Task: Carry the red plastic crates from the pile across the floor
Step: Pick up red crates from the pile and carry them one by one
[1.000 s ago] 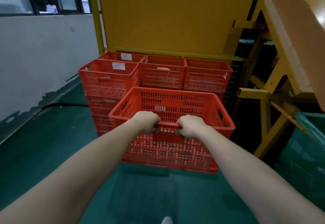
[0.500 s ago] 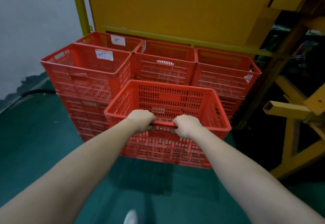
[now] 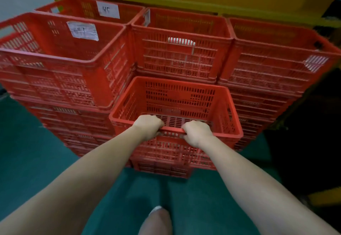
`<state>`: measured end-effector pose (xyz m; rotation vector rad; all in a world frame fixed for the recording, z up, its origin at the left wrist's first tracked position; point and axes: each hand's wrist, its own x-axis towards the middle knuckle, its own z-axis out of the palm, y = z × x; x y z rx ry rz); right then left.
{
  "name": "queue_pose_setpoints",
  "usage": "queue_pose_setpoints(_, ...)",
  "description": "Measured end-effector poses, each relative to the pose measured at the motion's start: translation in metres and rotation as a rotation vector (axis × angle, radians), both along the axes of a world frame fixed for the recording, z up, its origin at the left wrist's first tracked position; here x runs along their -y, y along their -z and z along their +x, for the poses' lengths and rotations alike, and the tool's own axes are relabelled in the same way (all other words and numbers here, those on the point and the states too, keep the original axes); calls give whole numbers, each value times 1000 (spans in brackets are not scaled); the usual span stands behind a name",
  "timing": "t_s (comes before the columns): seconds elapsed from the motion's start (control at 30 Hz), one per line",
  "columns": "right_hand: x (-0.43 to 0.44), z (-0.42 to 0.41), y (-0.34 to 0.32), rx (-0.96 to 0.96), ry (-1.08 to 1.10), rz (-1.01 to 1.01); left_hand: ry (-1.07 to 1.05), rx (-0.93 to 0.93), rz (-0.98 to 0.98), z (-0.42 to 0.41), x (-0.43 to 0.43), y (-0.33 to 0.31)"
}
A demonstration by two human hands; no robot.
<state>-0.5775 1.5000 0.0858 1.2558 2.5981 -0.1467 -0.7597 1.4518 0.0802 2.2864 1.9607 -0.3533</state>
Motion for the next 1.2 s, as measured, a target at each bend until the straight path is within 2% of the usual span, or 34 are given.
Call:
queue_pose_setpoints(0.33, -56, -43, 69, -6, -80, -2, -61, -9, -82, -42, -53, 65)
queue_pose_setpoints(0.73, -73, -38, 82, -63, -85, 20, -50, -38, -165, -38, -79, 63)
queue_pose_setpoints(1.0, -69, -40, 79, -42, -69, 56, -5, -40, -90, -42, -74, 64)
queue_pose_setpoints(1.2, -65, -42, 72, 19, -107, -22, -53, -11, -159, -43, -68, 61)
